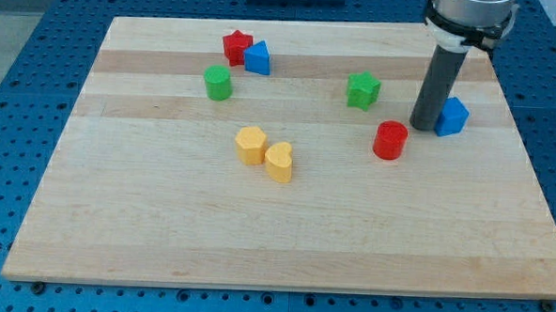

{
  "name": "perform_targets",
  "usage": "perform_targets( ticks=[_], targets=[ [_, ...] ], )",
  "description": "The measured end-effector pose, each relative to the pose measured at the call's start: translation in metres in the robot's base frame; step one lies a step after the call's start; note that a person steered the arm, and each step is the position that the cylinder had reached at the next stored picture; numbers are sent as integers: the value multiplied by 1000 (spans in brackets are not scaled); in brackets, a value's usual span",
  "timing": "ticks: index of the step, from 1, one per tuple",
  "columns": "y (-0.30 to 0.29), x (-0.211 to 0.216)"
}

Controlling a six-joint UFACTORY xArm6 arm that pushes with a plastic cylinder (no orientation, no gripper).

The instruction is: Move your arm towards the top center

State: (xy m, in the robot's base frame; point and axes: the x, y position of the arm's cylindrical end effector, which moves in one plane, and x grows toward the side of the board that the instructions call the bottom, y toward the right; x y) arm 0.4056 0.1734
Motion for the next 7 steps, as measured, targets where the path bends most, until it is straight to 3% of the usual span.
perform_targets(
  ticks=[1, 4, 7],
  targets=[
    [-3, 0],
    [-84, -1],
    [-144, -42]
  ],
)
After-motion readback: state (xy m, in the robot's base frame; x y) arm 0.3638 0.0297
